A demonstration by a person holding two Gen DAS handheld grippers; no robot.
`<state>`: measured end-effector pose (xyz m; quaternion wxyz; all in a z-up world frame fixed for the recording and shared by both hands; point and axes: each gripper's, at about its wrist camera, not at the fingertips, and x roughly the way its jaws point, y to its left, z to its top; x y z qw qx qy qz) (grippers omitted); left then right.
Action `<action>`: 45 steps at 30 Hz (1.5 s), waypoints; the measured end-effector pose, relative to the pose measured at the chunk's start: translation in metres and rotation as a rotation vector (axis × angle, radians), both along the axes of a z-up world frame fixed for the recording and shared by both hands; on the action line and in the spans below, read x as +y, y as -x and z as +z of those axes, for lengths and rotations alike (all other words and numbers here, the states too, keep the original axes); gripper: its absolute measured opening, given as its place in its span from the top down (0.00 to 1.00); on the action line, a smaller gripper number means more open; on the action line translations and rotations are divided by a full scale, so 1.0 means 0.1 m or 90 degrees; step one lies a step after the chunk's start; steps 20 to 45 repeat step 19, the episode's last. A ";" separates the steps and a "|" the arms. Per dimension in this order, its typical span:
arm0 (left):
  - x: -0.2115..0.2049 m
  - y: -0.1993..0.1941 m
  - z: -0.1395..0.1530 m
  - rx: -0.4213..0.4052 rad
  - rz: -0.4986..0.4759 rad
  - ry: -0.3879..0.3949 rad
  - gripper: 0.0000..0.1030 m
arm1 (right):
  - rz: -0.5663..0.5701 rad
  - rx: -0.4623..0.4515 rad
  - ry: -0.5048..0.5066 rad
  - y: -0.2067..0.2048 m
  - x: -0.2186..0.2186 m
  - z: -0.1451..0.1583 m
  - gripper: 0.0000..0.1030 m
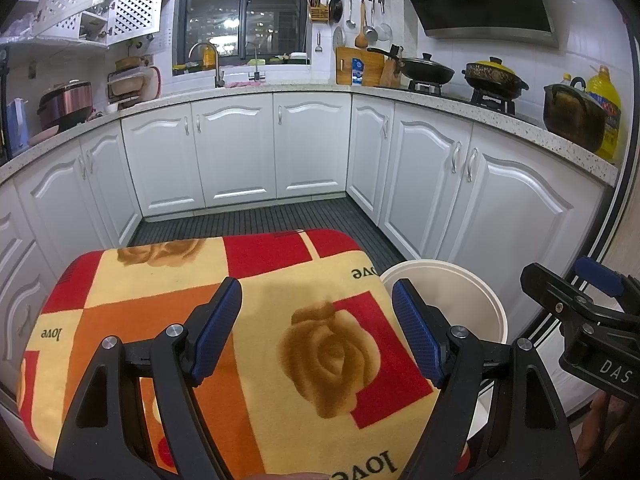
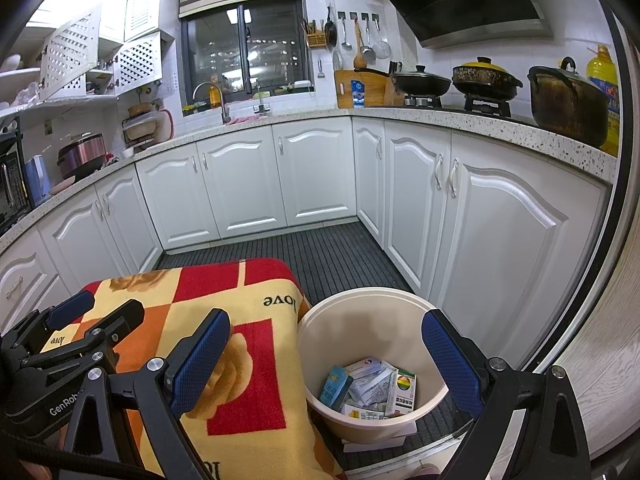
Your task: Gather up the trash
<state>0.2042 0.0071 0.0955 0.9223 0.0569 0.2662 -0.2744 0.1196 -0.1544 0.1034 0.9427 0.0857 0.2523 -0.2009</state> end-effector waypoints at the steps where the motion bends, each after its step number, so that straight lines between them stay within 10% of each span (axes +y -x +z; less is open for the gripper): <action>1: 0.00 0.00 0.00 0.001 0.000 0.000 0.25 | 0.000 0.000 0.000 0.00 0.00 0.00 0.07; 45: -0.02 -0.06 -0.08 0.006 -0.010 -0.005 0.25 | 0.007 0.023 -0.002 -0.08 0.00 -0.09 0.07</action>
